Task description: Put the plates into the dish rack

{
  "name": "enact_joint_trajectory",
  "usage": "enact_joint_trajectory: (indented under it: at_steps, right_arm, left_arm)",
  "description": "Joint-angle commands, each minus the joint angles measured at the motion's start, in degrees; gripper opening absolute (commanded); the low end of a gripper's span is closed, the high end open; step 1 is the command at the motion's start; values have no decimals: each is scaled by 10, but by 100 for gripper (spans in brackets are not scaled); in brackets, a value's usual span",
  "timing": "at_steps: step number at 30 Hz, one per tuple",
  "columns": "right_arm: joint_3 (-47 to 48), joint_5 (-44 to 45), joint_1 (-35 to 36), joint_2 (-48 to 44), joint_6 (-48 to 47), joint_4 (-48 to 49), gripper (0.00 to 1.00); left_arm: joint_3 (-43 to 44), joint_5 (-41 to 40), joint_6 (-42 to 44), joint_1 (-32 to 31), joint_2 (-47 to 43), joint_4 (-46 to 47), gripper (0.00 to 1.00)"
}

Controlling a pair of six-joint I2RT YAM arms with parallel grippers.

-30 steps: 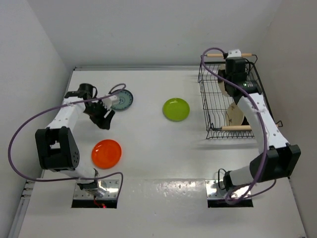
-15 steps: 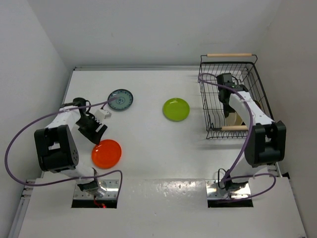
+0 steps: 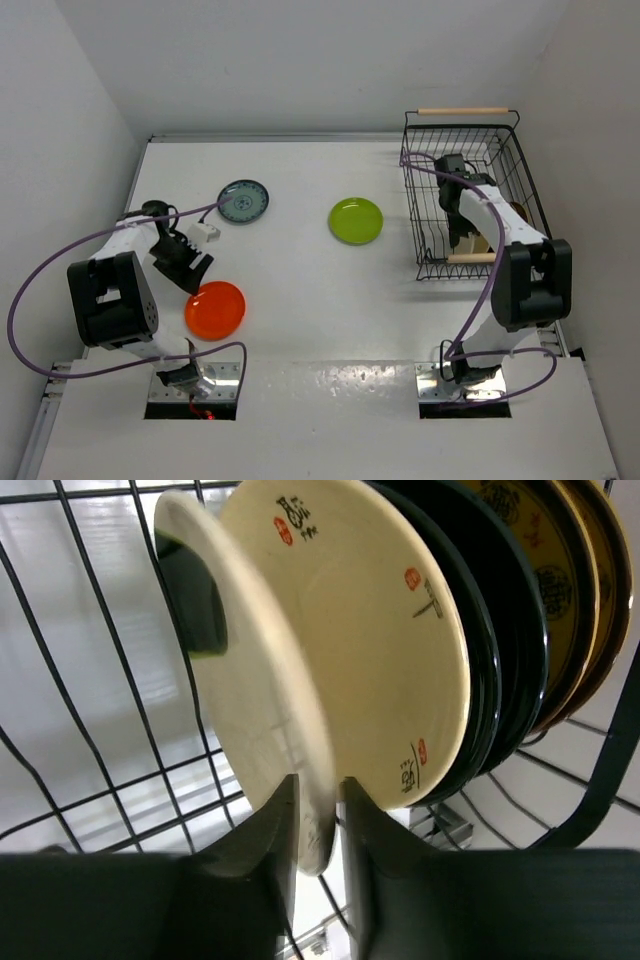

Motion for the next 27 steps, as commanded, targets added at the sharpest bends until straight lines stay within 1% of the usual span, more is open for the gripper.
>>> enact_joint_trajectory:
  at_steps: [1, 3, 4, 6, 7, 8, 10, 11, 12, 13, 14, 15, 16, 17, 18, 19, 20, 21, 22, 23, 24, 25, 26, 27]
  right_arm:
    - [39, 0, -7, -3, 18, -20, 35]
    - [55, -2, -8, -9, 17, -30, 45]
    - [61, -6, -6, -11, 9, -30, 55]
    - [99, -11, -5, -24, -9, -37, 66]
    - [110, -24, -5, -27, -13, -40, 75]
    - [152, -28, -2, -36, -19, -41, 78]
    - [186, -54, 7, -40, -26, -40, 85]
    - [225, -63, 18, -52, -26, -30, 90]
    - [240, -95, 40, -60, -20, -10, 90]
    - [240, -95, 41, -61, -15, 6, 90]
    - [233, -151, 48, -77, -5, 38, 81]
    - [226, -177, 73, -82, 3, 58, 70]
    - [203, -207, 81, -86, 29, 99, 56]
    - [190, -272, 90, -82, 65, 115, 32]
    - [170, -280, 116, -66, 85, 139, 24]
    - [165, -277, 126, -39, 156, 149, 23]
    - [160, -269, 151, -32, 182, 151, 30]
    - [133, -260, 163, -26, 208, 173, 40]
    - [120, -236, 171, -18, 279, 186, 53]
    - [104, -219, 192, -12, 294, 199, 59]
    - [60, -192, 212, -8, 310, 253, 67]
    - [48, -147, 228, 3, 352, 265, 69]
    - [33, -128, 235, 11, 396, 274, 69]
    - [28, -74, 240, 31, 445, 281, 70]
  left_arm:
    - [15, 8, 8, 6, -21, -3, 80]
    - [16, 8, 8, 11, -21, -4, 80]
    - [22, 8, 8, 11, -21, -4, 80]
    - [28, 8, 8, 18, -21, -4, 80]
    - [35, 8, 1, 18, -21, -4, 80]
    - [43, 8, -5, 23, -21, -4, 82]
    - [51, 21, -16, 28, -21, -4, 82]
    - [60, 21, -28, 28, -21, -4, 82]
    - [69, 36, -34, 34, -21, 2, 82]
    - [69, 41, -40, 34, -21, 2, 82]
    - [76, 47, -48, 34, -21, 9, 82]
    - [76, 52, -66, 40, -21, 14, 82]
    - [82, 58, -76, 40, -21, 26, 82]
    - [88, 58, -87, 40, -21, 32, 82]
    - [88, 58, -110, 40, -21, 38, 82]
    - [94, 58, -120, 40, -16, 43, 82]
    - [99, 58, -129, 40, -16, 50, 82]
    - [99, 58, -136, 40, -16, 50, 82]
    - [99, 58, -142, 40, -16, 50, 82]
    - [104, 58, -142, 40, -16, 50, 82]
    - [104, 58, -142, 40, -16, 50, 82]
    - [104, 58, -142, 40, -11, 50, 82]
    - [104, 58, -142, 40, -11, 50, 82]
    - [110, 58, -142, 40, -11, 50, 82]
